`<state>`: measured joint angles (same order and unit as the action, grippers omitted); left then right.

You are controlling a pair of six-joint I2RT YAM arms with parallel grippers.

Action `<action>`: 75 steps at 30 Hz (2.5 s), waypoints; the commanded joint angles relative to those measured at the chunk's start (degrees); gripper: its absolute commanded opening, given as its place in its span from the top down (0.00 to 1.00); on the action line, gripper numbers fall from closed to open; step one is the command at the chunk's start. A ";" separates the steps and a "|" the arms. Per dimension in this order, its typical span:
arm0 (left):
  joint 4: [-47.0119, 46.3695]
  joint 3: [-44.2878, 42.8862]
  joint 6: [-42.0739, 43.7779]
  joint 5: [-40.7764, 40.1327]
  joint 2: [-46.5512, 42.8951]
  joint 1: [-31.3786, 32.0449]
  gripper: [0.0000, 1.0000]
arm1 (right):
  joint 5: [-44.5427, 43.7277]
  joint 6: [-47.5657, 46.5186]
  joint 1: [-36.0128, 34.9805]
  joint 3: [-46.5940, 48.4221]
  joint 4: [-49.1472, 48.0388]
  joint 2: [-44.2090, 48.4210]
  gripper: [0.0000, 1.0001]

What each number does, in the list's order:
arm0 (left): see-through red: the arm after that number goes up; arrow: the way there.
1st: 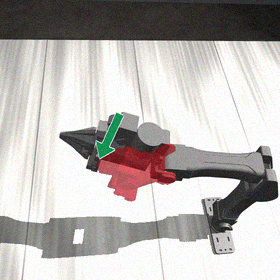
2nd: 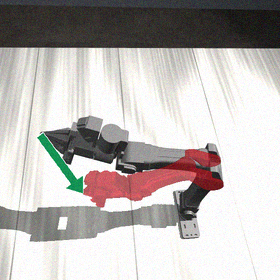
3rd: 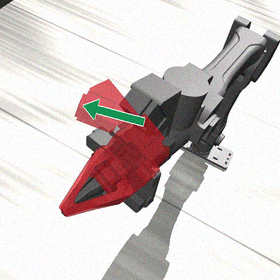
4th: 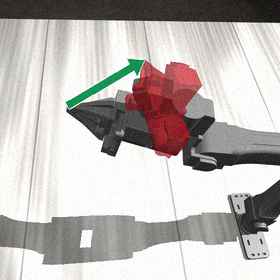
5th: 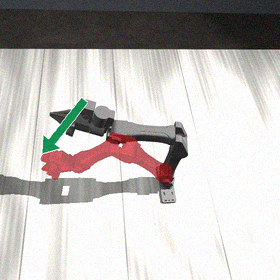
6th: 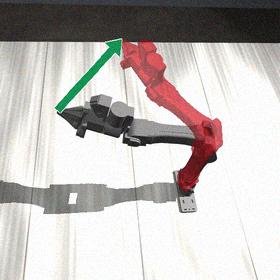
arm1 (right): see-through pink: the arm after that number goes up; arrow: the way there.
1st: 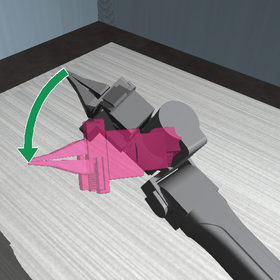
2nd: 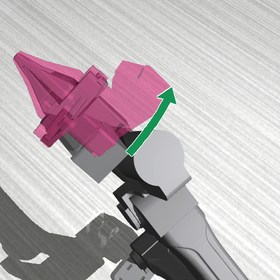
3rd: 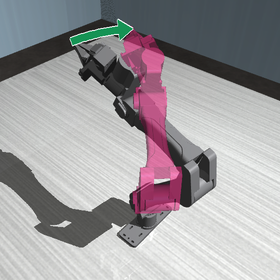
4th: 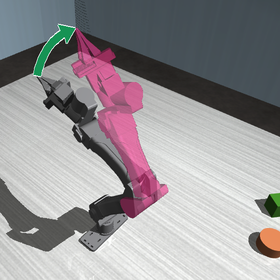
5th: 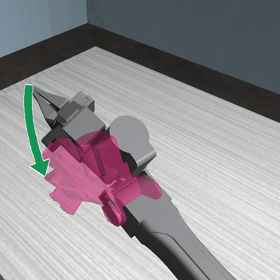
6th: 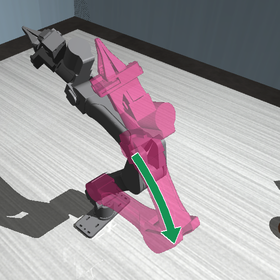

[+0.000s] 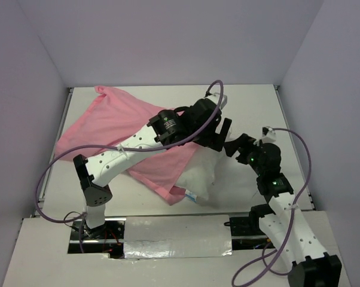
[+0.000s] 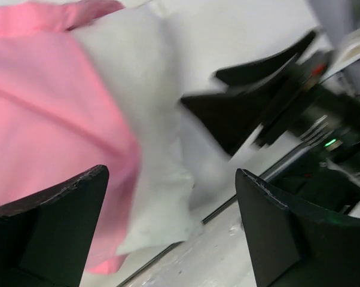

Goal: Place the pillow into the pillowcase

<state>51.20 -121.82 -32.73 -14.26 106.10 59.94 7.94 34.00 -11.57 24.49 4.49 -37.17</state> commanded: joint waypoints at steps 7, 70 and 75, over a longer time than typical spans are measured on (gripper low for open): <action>17.63 -7.91 -2.34 -13.70 10.70 2.46 0.01 | -3.55 -2.36 8.23 3.63 12.82 2.27 0.08; -1.37 -1.75 10.49 -18.43 -17.42 -11.78 1.00 | 24.14 3.55 -1.87 18.82 -28.94 -37.53 0.09; -1.98 -0.97 10.23 -18.00 -18.13 -11.87 1.00 | 27.11 4.58 -4.51 23.49 -33.84 -47.37 0.09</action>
<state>55.61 -122.41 -23.73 -30.52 91.92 48.45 31.83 38.68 -14.85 43.62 -24.27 -80.66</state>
